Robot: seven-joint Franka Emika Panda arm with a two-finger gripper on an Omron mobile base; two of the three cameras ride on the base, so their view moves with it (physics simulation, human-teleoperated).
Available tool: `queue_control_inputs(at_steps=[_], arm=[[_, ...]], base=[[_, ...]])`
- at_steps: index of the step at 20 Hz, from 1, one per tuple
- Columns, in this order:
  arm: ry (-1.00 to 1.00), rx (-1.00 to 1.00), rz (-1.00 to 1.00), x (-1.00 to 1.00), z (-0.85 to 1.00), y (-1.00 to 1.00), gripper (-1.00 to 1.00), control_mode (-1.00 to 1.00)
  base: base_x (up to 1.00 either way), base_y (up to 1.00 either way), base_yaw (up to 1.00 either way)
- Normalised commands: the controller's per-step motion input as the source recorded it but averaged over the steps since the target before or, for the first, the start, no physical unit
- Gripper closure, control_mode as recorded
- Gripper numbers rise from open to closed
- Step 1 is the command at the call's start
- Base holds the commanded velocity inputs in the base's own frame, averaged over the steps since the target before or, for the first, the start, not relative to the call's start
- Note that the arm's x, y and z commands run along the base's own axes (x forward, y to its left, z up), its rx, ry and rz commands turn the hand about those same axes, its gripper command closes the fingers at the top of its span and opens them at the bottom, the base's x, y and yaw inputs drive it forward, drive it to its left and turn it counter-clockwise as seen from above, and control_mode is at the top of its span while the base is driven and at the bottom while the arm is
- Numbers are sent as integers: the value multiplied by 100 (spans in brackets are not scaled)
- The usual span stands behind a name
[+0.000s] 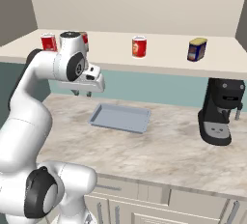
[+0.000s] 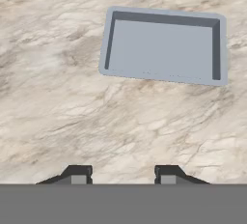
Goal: Stack two cans on top of the other two cans in the cabinet.
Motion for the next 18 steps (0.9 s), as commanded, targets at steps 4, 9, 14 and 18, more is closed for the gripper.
queue_control_inputs(at_steps=[4,9,14,18], arm=[[-1,0,2,-9,0,0,-100,-100],[-15,-3,5,-22,0,2,-100,-100],[-48,-4,0,-28,6,6,-100,-100],[-54,-2,0,-12,29,23,-100,-100]], base=[[0,0,0],[0,0,0],[0,0,0],[0,0,0]])
